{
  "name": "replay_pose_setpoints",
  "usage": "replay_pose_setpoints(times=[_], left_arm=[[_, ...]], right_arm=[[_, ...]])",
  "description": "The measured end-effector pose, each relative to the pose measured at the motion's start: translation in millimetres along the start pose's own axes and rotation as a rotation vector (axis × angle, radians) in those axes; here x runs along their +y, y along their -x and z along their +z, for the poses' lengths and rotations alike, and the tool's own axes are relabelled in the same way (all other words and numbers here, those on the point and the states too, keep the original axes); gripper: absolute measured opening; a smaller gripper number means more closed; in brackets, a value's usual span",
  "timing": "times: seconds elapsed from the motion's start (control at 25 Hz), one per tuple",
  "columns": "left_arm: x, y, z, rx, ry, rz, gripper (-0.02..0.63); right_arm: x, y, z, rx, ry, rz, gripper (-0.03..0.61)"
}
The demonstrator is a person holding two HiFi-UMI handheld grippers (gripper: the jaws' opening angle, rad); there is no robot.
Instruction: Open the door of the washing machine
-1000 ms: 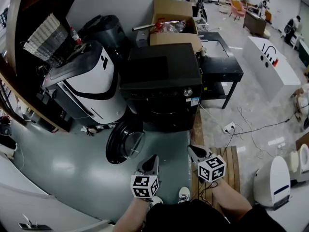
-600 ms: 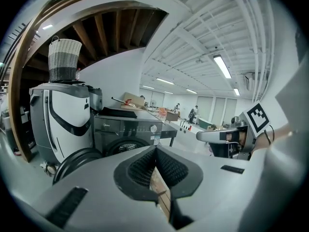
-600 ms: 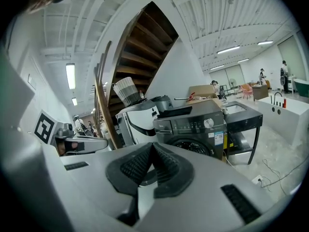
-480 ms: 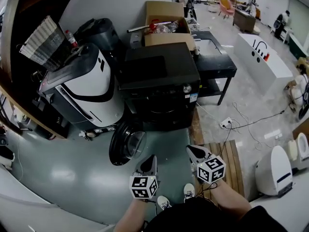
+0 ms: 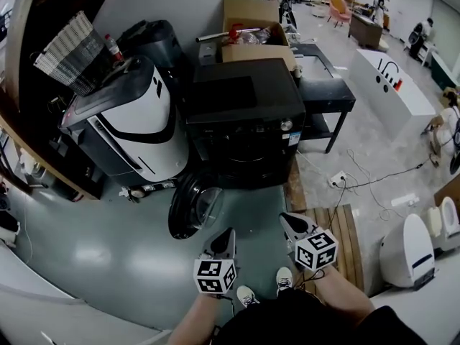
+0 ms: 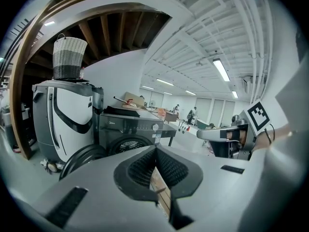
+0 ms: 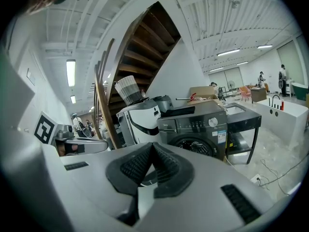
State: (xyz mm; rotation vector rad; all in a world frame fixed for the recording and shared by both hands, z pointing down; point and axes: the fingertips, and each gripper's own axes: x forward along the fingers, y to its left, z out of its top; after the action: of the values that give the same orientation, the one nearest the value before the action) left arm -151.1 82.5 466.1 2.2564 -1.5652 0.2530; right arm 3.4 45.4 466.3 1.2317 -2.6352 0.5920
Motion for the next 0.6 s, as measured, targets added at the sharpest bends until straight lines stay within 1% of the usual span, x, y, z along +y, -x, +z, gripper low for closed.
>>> replay_pose_setpoints(times=[0.24, 0.6], left_arm=[[5.3, 6.0, 1.6, -0.007, -0.006, -0.003, 0.018], [4.7, 1.4, 3.1, -0.009, -0.002, 0.002, 0.018]], right_arm=[[8.0, -1.9, -2.1, 0.005, 0.007, -0.002, 0.017], [2.3, -5.7, -1.9, 0.009, 0.004, 0.003, 0.017]])
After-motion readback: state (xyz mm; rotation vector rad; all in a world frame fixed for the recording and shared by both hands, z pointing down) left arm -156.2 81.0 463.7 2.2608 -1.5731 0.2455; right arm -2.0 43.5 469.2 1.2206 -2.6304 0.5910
